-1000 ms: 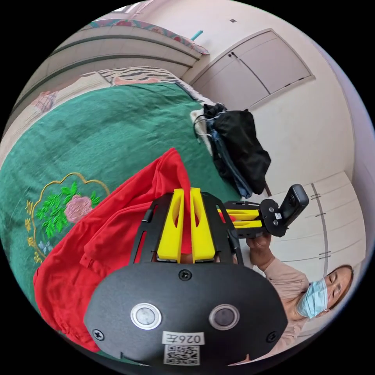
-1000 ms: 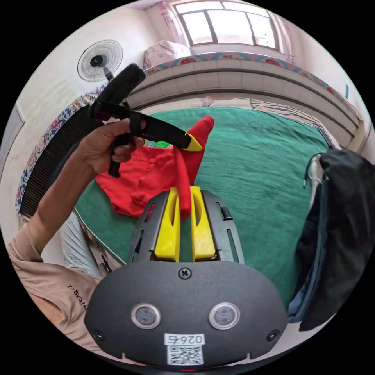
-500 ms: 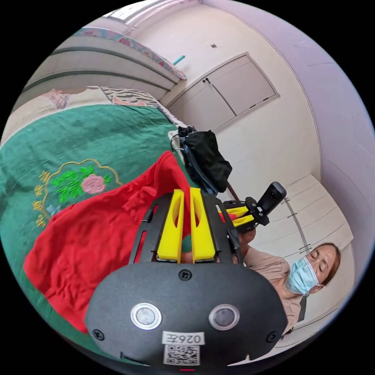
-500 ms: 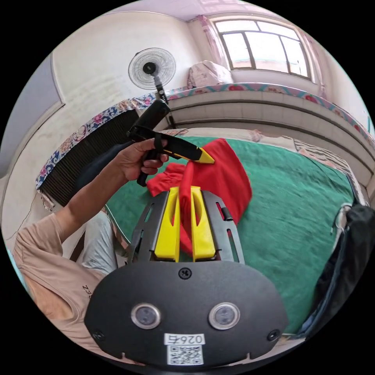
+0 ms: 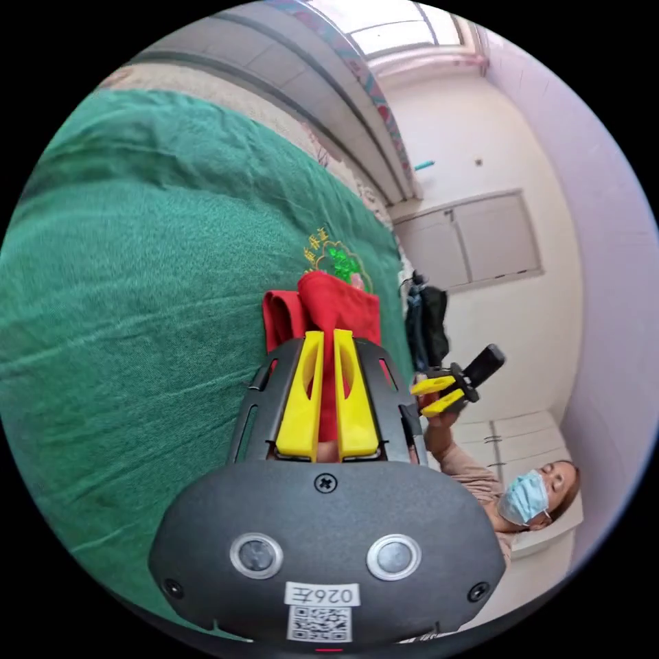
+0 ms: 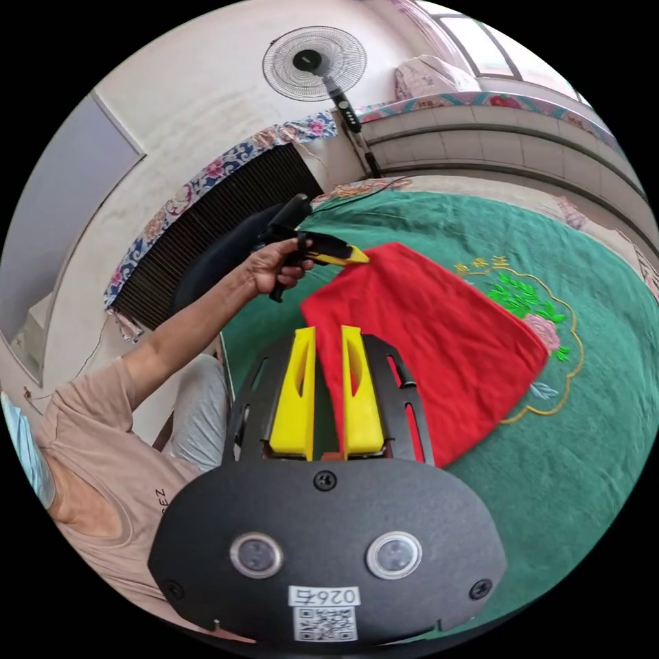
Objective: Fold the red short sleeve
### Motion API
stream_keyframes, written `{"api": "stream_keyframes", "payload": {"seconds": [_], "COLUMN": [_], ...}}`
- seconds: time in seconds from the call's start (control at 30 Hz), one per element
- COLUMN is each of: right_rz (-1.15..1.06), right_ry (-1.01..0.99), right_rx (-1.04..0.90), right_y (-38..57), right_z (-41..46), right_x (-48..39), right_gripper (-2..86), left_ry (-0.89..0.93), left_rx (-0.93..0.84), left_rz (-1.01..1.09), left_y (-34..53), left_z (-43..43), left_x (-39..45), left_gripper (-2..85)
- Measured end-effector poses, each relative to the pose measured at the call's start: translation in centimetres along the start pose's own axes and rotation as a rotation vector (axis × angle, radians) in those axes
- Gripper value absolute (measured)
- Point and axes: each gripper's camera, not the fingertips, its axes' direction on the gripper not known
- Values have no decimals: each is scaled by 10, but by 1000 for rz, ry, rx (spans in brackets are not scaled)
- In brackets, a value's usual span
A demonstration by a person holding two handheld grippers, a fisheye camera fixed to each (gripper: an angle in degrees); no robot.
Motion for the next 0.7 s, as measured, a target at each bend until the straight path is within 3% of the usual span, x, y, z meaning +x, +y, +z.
{"api": "stream_keyframes", "payload": {"seconds": [0.1,0.3,0.37,0.43,0.5,0.57,0.63,0.7], "right_rz": [47,70,32,-17,-79,-120,-159,-254], "right_ry": [74,250,354,456,546,643,751,834], "right_rx": [0,-102,-162,-198,-269,-395,-357,-414], "right_y": [2,2,1,2,5,16,26,32], "right_z": [-5,39,77,112,157,223,245,270], "right_x": [25,50,46,39,32,29,16,6], "right_gripper": [14,-9,-9,-9,-9,-9,-10,-11], "left_ry": [43,-359,-471,-614,-745,-624,-403,-305], "left_rx": [116,406,342,128,-77,-20,8,65], "left_rz": [-20,273,379,450,371,326,199,137], "left_y": [28,103,113,110,107,120,135,152], "left_z": [-9,-20,6,54,89,82,59,44], "left_x": [-12,94,117,117,87,63,29,9], "left_gripper": [-3,-10,-10,-10,-9,-9,-10,-10]}}
